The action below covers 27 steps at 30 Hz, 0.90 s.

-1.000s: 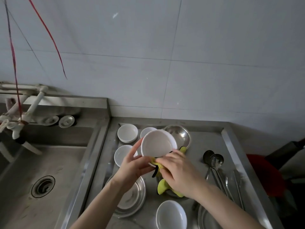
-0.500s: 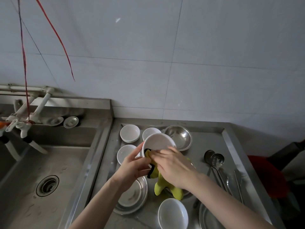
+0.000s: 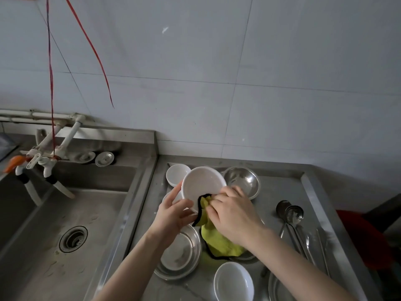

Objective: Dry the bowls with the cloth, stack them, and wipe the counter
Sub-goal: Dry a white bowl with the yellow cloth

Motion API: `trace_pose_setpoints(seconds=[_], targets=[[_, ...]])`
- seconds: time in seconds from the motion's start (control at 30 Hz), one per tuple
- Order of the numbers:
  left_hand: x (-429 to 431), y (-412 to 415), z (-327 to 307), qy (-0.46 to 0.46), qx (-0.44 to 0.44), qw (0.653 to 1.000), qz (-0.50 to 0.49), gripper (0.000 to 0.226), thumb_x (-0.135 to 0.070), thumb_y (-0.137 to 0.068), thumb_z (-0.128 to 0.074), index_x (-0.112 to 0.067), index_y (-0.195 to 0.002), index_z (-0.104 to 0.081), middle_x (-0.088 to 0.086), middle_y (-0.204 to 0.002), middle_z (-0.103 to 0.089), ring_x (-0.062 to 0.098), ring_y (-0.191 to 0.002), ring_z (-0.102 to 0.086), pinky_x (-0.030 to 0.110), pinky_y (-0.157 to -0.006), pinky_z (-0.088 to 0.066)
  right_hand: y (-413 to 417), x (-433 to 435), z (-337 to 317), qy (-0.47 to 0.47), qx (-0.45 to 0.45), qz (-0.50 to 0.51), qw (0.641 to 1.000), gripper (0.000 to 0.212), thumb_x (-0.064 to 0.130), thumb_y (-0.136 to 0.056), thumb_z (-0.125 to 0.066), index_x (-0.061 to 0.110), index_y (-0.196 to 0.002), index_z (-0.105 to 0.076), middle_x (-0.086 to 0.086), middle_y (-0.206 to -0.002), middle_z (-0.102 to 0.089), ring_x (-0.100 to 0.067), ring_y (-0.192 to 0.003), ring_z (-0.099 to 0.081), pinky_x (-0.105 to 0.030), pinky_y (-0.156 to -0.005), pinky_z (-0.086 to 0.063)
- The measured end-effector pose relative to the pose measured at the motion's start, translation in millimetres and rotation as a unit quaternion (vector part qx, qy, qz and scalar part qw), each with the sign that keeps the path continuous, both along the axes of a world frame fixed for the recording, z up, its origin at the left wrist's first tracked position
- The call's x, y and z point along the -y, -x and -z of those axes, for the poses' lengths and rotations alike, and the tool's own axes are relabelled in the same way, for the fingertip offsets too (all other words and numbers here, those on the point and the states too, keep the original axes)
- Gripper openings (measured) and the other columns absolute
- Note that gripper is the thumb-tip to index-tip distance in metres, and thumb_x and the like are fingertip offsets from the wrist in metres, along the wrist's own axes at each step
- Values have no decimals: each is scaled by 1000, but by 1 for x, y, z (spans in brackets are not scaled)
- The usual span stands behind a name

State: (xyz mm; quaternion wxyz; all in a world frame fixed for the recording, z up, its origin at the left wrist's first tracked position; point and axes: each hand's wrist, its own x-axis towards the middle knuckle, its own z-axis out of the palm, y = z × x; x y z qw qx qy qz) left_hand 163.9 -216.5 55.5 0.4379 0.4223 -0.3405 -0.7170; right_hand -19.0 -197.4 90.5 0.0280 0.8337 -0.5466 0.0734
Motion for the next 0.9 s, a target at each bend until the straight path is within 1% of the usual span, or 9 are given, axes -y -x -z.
trace_pose_setpoints(seconds=[0.1,0.23,0.33,0.4,0.47,0.57,0.7,0.8,0.9], targets=[[1,-1,-7,15,-10,1000,18,62,-8,-78,-66,-33,-134,-55,25,-102,-56,39,-88,-48,53,-81,-38,-4,-5,-3,-18,60,-52,997,40,39,-95,-34,23,-96,-70,13,-97,-69,-11,-103,-50,-38,-105,-32],[1,1,-14,42,-42,997,47,44,-19,-92,-60,-23,-136,-55,29,-129,-56,42,-114,-55,61,-103,-37,-16,-10,-2,-79,103,-72,989,56,40,-88,-39,19,-139,-45,8,-141,-49,-10,-133,-31,-37,-118,-4],[1,2,-15,43,-33,998,42,37,-27,-101,-51,-17,-137,-54,26,-134,-55,44,-127,-50,59,-109,-35,-21,-7,-7,-90,66,-74,991,76,45,-82,-41,19,-150,-21,4,-157,-23,-10,-146,-4,-46,-118,6],[2,3,-14,36,-16,999,33,36,-31,-102,-48,-16,-134,-56,24,-132,-57,42,-126,-51,57,-109,-37,-23,-3,-10,-82,56,-69,993,78,46,-81,-41,20,-151,-17,4,-159,-17,-11,-146,2,-48,-118,6],[4,4,-15,26,-2,1000,18,37,-34,-102,-46,-16,-131,-59,23,-129,-60,37,-121,-57,52,-104,-43,-23,-1,-10,-74,56,-70,993,71,43,-86,-43,21,-150,-22,5,-158,-21,-11,-146,-1,-48,-118,6],[7,3,-18,-3,-2,1000,-17,37,-37,-99,-48,-18,-128,-62,21,-120,-65,35,-105,-65,48,-91,-52,-16,-3,-7,-60,61,-83,993,50,36,-91,-49,22,-138,-44,8,-147,-42,-12,-144,-17,-49,-118,5],[6,3,-20,12,69,997,-34,27,-35,-99,-53,-32,-123,-65,15,-104,-70,38,-82,-68,60,-83,-52,4,-9,-4,-20,3,-88,996,29,36,-89,-51,24,-111,-65,9,-115,-65,-17,-134,-39,-49,-119,1],[3,9,-20,31,95,994,-43,26,-27,-99,-53,-31,-121,-67,21,-101,-68,46,-82,-66,68,-79,-51,14,-11,-6,-4,-83,-56,995,40,49,-86,-42,24,-100,-70,9,-103,-68,-21,-134,-40,-55,-117,-2],[4,15,-19,37,122,991,-35,26,-27,-99,-53,-36,-120,-67,23,-108,-65,41,-77,-63,66,-75,-52,13,-10,-10,-26,-152,0,988,72,67,-86,-27,15,-114,-68,-2,-120,-65,-28,-142,-26,-59,-114,4]])
